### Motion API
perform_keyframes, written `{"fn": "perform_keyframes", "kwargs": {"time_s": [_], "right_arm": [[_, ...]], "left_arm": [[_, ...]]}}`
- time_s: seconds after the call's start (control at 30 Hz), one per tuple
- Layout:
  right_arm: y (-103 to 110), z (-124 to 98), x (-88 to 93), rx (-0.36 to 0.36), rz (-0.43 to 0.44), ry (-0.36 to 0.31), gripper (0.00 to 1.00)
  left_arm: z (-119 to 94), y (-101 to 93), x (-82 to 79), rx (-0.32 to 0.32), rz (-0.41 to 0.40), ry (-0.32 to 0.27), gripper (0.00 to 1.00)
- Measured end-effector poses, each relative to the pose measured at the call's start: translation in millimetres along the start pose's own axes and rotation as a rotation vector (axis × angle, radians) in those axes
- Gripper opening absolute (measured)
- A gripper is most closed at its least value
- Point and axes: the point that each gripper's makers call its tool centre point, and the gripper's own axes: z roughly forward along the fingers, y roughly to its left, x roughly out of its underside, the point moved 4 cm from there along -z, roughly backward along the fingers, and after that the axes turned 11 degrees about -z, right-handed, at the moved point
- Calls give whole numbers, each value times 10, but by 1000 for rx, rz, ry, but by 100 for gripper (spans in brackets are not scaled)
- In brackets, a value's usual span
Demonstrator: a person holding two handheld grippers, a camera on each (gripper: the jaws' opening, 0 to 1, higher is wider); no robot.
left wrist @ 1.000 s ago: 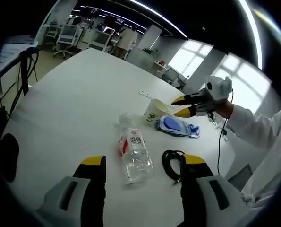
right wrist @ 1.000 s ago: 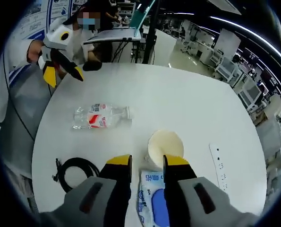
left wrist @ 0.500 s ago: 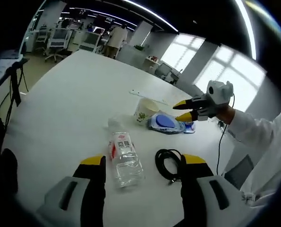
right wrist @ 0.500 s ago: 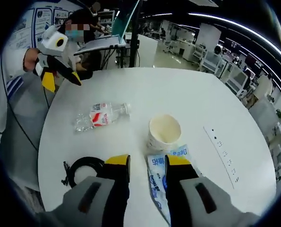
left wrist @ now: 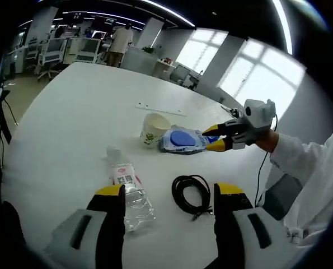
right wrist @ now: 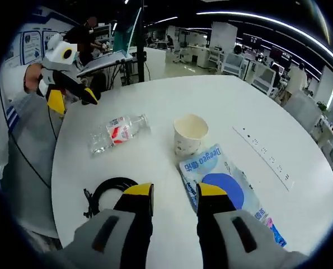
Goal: Arrange the tabletop items into an orderly group along one side of the table until the central work area is clear of visible clutter.
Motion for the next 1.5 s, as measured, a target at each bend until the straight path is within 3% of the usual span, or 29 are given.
{"fn": "perform_keyframes", "kwargs": {"time_s": [0.5, 0.7, 1.2, 1.5], "right_arm": [[176, -165, 364, 71, 164, -5, 32], [252, -191, 456, 79, 253, -23, 39], [490, -114, 579, 72, 301, 6, 49], [619, 32, 580, 53, 302, 37, 45]], "left_arm": [[365, -310, -14, 59, 116, 88, 64], [509, -393, 32, 77, 156, 124, 64], [735, -406, 168, 66, 213, 188, 62], [907, -370, 315, 23, 267, 235, 61]]}}
